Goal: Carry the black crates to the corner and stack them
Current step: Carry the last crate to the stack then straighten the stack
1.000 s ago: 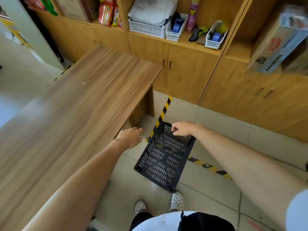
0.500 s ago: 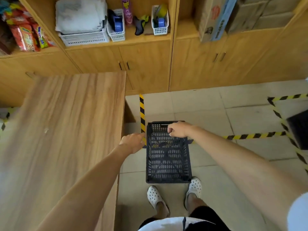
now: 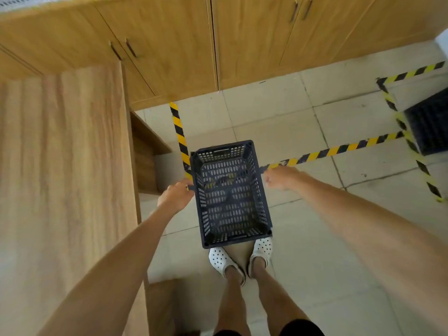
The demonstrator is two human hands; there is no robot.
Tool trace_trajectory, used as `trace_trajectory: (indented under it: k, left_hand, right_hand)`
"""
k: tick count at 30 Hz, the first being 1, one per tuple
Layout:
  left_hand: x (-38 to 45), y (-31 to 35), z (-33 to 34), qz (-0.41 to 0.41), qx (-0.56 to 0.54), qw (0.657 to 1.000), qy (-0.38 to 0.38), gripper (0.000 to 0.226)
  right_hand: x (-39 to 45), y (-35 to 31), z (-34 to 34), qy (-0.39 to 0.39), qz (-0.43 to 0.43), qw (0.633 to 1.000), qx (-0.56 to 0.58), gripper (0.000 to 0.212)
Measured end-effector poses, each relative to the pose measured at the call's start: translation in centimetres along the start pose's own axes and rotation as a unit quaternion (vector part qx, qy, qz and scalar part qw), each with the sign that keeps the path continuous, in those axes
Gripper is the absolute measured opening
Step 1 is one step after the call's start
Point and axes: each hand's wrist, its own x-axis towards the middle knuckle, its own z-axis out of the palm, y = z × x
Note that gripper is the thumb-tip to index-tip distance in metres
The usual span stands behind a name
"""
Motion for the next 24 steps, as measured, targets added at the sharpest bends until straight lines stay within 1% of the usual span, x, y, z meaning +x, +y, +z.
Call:
trace_trajectory:
  k: [3, 5, 9, 13, 16, 19, 22, 24]
  left_hand:
    - [3.8, -0.8, 2.5, -0.041, -0.083, 0.996, 0.011, 0.036]
    - [6.0, -1.7, 4.6, -0.059, -0.126, 0.990, 0.007, 0.036]
    - [10.9, -4.4, 9.4, -0.087, -0.161, 0.983, 0.003, 0.039]
    - [16.5, -6.5, 14.2, -0.113, -0.174, 0.978, -0.016, 0.049]
    - [19.9, -7.7, 17.4, -0.127, -0.174, 0.976, -0.039, 0.060]
    - [22.9, -8.8, 19.9, -0.144, -0.189, 0.970, -0.046, 0.071]
    - [25.6, -10.0, 22.2, -0.156, -0.223, 0.962, -0.034, 0.078]
    - [26.7, -10.3, 23.3, -0.156, -0.244, 0.957, 0.001, 0.085]
  right_hand:
    - [3.8, 1.4, 1.0, 0.054, 0.034, 0.997, 0.037, 0.032]
    - [6.5, 2.0, 2.1, 0.068, 0.055, 0.994, 0.065, 0.032]
    - [12.4, 3.7, 5.8, 0.050, 0.093, 0.988, 0.110, 0.031]
    - [18.6, 5.8, 10.7, 0.022, 0.121, 0.980, 0.154, 0.032]
    - [22.6, 6.6, 13.7, -0.007, 0.139, 0.974, 0.178, 0.039]
    - [26.5, 6.9, 16.2, -0.017, 0.161, 0.962, 0.221, 0.053]
    - [29.8, 6.8, 18.4, -0.009, 0.185, 0.949, 0.256, 0.057]
    - [31.6, 6.5, 19.5, -0.004, 0.195, 0.940, 0.278, 0.057]
